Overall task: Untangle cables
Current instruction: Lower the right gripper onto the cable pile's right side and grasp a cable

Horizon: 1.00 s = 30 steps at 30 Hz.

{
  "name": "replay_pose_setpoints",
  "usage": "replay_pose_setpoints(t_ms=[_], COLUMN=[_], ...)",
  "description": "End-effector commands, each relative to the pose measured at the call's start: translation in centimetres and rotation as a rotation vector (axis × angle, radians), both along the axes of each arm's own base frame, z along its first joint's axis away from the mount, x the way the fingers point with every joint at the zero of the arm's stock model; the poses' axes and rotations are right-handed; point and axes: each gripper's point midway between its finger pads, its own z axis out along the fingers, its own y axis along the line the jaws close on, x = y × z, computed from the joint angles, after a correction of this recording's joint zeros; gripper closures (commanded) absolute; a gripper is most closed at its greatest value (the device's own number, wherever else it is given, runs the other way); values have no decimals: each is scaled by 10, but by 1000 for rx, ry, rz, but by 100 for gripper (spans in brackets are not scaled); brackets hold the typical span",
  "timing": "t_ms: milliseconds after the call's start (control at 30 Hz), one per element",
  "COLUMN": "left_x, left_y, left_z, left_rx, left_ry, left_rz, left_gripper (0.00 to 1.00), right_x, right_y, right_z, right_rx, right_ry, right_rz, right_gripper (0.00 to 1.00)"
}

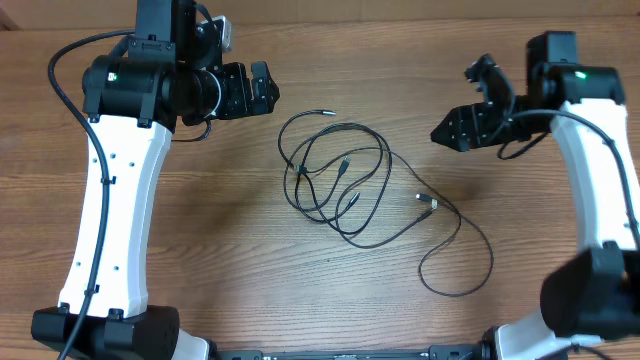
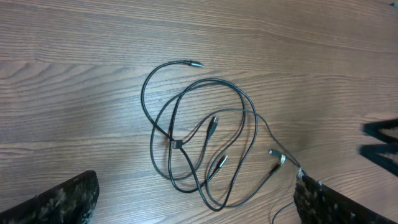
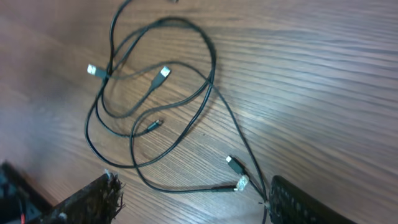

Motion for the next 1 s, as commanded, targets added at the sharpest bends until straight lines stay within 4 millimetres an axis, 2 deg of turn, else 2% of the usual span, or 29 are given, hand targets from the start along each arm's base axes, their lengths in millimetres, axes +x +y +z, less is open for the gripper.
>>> replay_pose_setpoints(t_ms=[0,167,333,600,967], left_x=[2,2,2,2,2], left_y=[0,0,0,0,0], left_z=[5,5,5,5,5], left_rx=[10,9,10,9,9], left_ry=[-21,-21,-21,-21,-21], left_rz=[-5,-5,-5,-5,-5], left_gripper=[0,0,0,0,0], right_x=[5,5,4,3,10], right_y=[21,32,44,63,70], right_z=[-41,-90,-121,-142,-169], right_rx=[7,-21,-14,48,62], right_ry=[60,159,210,221,226], right_rz=[119,194,241,307,314], right_gripper=[25,26,27,28,32])
